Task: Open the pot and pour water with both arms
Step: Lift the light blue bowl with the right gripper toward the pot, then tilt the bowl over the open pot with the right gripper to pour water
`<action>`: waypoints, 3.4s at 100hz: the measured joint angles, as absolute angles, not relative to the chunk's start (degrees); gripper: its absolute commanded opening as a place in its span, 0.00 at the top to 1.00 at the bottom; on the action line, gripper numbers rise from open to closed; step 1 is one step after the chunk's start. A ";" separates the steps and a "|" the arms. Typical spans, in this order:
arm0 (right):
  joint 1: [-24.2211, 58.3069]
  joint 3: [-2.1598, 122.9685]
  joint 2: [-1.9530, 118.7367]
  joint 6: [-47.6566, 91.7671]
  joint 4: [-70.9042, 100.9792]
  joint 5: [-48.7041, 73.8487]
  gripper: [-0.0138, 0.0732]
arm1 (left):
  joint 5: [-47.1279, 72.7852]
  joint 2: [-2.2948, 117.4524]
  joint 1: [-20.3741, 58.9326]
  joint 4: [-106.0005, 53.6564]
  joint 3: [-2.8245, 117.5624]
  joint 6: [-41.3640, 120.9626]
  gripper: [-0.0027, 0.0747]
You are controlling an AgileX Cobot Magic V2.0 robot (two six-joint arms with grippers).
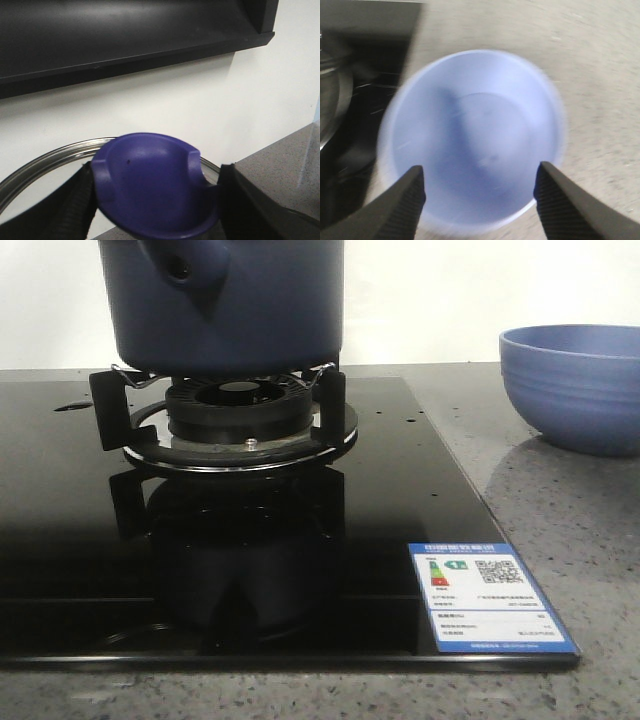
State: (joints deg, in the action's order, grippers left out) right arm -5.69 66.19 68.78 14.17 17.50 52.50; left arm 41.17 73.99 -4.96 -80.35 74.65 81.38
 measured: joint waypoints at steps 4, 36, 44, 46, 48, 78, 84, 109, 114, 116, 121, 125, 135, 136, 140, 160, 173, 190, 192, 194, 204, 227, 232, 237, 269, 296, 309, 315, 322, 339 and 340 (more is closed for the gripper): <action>-6.60 67.11 71.15 14.07 17.33 52.69 0.35 | 41.40 74.01 -5.38 -80.23 74.65 81.27 0.48; -9.40 68.89 84.19 14.04 15.32 53.65 0.39 | 41.63 74.01 -5.35 -79.24 74.65 81.03 0.48; -9.40 68.89 86.13 14.04 15.32 53.65 0.52 | 41.63 74.01 -5.35 -78.76 74.65 81.03 0.48; -9.40 68.89 86.46 14.04 15.32 53.65 0.56 | 41.63 74.01 -5.35 -78.71 74.65 81.03 0.48; -9.40 68.89 86.80 14.04 15.32 53.65 0.60 | 41.63 74.01 -5.35 -78.71 74.65 81.03 0.48; -9.40 69.14 88.12 13.79 15.27 53.80 0.92 | 41.63 74.01 -5.35 -78.34 74.65 81.03 0.48; -9.40 69.26 88.12 13.79 15.27 54.00 0.92 | 41.63 74.01 -5.35 -78.18 74.65 81.03 0.48; -7.38 76.60 88.58 13.90 15.27 59.25 0.91 | 41.21 74.01 -5.35 -77.89 74.65 81.03 0.49; -6.44 79.40 88.74 13.90 15.27 60.74 0.91 | 41.21 74.01 -5.35 -77.89 74.65 81.03 0.49; -6.01 80.69 88.83 13.90 15.27 61.47 0.91 | 41.21 74.01 -5.35 -77.89 74.65 81.03 0.49; -4.97 83.94 89.21 13.79 15.38 63.29 0.91 | 41.21 74.01 -5.35 -77.89 74.65 81.03 0.49; -4.23 86.92 89.81 13.57 15.49 64.85 0.91 | 41.21 74.01 -5.35 -77.89 74.65 81.03 0.49; -1.86 93.96 92.04 12.92 15.71 67.68 0.91 | 41.21 74.01 -5.35 -77.89 74.65 81.03 0.49; -1.69 94.48 92.23 12.91 15.71 68.03 0.91 | 41.21 74.01 -5.35 -77.89 74.65 81.03 0.49; -0.70 97.58 93.51 12.44 15.71 69.09 0.91 | 41.21 74.01 -5.35 -77.89 74.65 81.03 0.49; 4.24 112.83 100.26 10.93 15.92 72.12 0.91 | 41.21 74.01 -5.35 -77.80 74.65 81.03 0.49; 7.31 121.46 104.10 10.58 16.14 72.52 0.91 | 41.21 74.01 -5.35 -77.80 74.65 81.03 0.49; 11.32 129.40 107.35 9.92 17.77 72.79 0.91 | 41.21 74.01 -5.35 -77.66 74.65 81.03 0.49; 11.76 129.68 107.56 9.87 18.12 72.79 0.91 | 41.19 74.01 -5.35 -77.66 74.65 81.03 0.49; 12.19 130.04 107.72 9.87 18.65 72.43 0.91 | 41.09 74.01 -5.35 -77.66 74.65 81.03 0.49; 14.13 130.39 108.22 9.87 20.45 69.96 0.91 | 41.09 74.01 -5.35 -77.66 74.65 81.03 0.49; 17.48 130.28 108.25 9.98 21.05 63.85 0.91 | 40.34 74.01 -5.35 -77.66 74.65 81.03 0.49; 17.83 129.57 108.25 10.24 21.05 62.33 0.90 | 39.98 74.01 -5.35 -77.66 74.65 81.03 0.49; 18.31 128.41 108.25 10.55 21.05 60.61 0.89 | 39.69 74.01 -5.35 -77.66 74.65 81.03 0.49; 20.98 114.70 106.31 15.62 20.92 42.84 0.89 | 38.95 74.01 -5.35 -77.66 74.65 81.03 0.49; 23.88 98.48 98.87 21.04 21.49 22.43 0.89 | 36.85 74.01 -5.35 -77.66 74.65 81.03 0.49; 25.18 91.79 97.02 23.20 21.63 13.31 0.89 | 36.60 74.01 -5.35 -77.66 74.65 81.03 0.49; 25.90 89.48 96.48 23.75 21.63 9.62 0.89 | 36.49 74.01 -5.35 -77.66 74.65 81.03 0.49; 26.74 86.77 95.97 23.98 21.10 4.52 0.89 | 36.49 74.01 -5.35 -77.66 74.65 81.03 0.49; 28.47 81.27 94.92 24.33 20.72 -7.81 0.89 | 36.49 74.01 -5.35 -77.66 74.65 81.03 0.49; 28.52 80.86 94.77 24.33 20.72 -8.27 0.89 | 36.49 74.01 -5.35 -77.66 74.65 81.03 0.49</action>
